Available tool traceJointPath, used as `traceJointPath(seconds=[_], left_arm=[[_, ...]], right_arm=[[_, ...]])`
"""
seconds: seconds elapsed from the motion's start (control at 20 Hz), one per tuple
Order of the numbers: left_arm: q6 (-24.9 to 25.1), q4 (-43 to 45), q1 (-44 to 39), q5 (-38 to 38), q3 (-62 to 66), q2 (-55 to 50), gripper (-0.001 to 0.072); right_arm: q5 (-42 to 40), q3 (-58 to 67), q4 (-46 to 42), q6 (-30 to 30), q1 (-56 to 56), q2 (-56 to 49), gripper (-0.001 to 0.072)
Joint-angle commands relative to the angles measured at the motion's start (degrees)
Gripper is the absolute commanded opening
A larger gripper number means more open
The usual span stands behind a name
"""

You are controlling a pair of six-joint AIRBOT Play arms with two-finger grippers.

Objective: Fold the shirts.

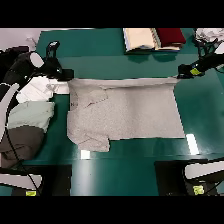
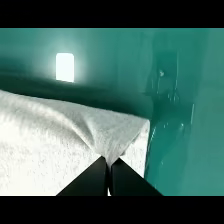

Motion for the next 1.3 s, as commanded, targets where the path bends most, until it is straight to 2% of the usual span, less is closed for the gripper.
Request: traceJointPath(seconds=[0.0,0.1,0.25,0.45,0.5,0.55,0.6,0.65,0.85,1.1,1.25], left_arm=[[2.32,-0.04,1.44,-9.70,-1.16,-0.52,0.0021],[3.58,-1.95,1.33,-10.82,-4.48,-0.52,0.0021],[3.56,-5.35,1.31,-8.46,-9.27,-0.52,0.0021],[3.58,-7.19,1.33,-8.46,-11.04,-0.50,0.0022],[3.56,-7.15,1.33,-8.76,-11.04,-0.44,0.0070],[3.48,-7.08,1.36,-9.38,-10.95,-0.15,0.0388],[3.23,-6.21,1.33,-10.56,-10.47,0.37,0.0497],[2.97,-5.11,1.33,-12.28,-9.88,1.68,0.0478],[-1.70,1.11,1.33,-16.39,-13.70,14.62,0.0478],[-8.31,-0.02,1.33,-17.31,-38.82,35.21,0.0478],[-10.08,-5.66,1.33,-16.17,-50.38,41.97,0.0479]], right_arm=[[0.76,-3.52,-2.67,-0.66,-0.59,2.01,0.0009],[0.24,-8.39,-4.35,-0.68,-0.57,4.11,0.0009],[-2.29,-14.21,-4.04,-0.66,-0.37,5.86,0.0010],[-3.13,-16.72,-4.07,-0.61,-0.15,5.95,0.0012],[-3.21,-16.70,-3.85,-0.59,-0.15,5.97,0.0037],[-2.89,-16.22,-3.65,-0.59,-0.15,5.99,0.0236],[-2.19,-15.28,-3.69,-0.59,-0.17,5.97,0.0370],[-0.70,-13.66,-3.69,-0.59,-0.33,6.01,0.0377],[5.79,-10.84,-3.65,-0.61,-0.57,10.38,0.0377],[1.99,-21.42,-3.67,-0.61,-0.57,22.18,0.0377],[-0.37,-26.75,-3.65,-0.61,-0.57,26.43,0.0377]])
